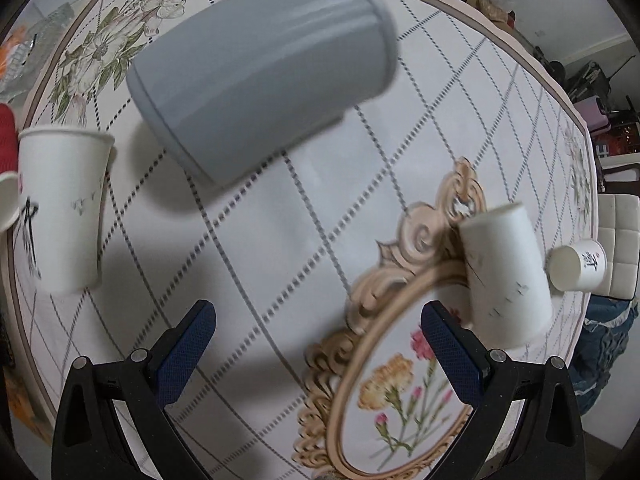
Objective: Flip cup upright
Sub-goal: 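Reach the left gripper to the red ribbed cup lying on its side and grasp it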
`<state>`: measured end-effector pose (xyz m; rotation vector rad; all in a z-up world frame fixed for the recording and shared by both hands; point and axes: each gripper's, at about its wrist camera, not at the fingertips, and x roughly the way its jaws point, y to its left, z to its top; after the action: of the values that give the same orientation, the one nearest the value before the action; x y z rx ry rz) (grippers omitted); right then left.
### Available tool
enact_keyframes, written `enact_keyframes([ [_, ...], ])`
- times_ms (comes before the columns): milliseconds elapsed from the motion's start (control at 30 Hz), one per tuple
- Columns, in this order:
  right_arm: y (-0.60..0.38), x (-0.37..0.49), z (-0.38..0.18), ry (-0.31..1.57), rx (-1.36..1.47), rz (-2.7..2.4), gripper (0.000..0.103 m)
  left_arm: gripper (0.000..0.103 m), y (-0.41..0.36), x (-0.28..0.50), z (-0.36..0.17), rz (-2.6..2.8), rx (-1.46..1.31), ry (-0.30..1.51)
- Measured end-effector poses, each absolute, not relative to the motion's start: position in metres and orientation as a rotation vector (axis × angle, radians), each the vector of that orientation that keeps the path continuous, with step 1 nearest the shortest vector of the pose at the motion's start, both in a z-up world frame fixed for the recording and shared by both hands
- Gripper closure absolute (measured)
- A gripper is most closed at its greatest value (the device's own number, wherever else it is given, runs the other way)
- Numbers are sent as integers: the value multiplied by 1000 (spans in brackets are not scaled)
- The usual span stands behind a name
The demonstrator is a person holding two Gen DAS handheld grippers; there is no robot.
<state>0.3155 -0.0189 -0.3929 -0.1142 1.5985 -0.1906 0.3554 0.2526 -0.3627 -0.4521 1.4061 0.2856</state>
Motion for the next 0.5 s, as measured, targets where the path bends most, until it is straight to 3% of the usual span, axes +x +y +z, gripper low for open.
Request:
enact_keyframes([
  [233, -2, 338, -399, 1589, -124, -197, 0, 1, 261, 382, -389, 262, -481, 1430],
  [267, 0, 340, -399, 1590, -125, -196, 0, 3, 261, 385, -392, 258, -482, 1434],
  [367, 5, 343, -398, 1591, -130, -196, 0, 24, 264, 388, -399, 253, -482, 1449],
  [500, 10, 346, -395, 1588, -131, -204, 0, 25, 261, 391, -394, 250, -396, 1434],
])
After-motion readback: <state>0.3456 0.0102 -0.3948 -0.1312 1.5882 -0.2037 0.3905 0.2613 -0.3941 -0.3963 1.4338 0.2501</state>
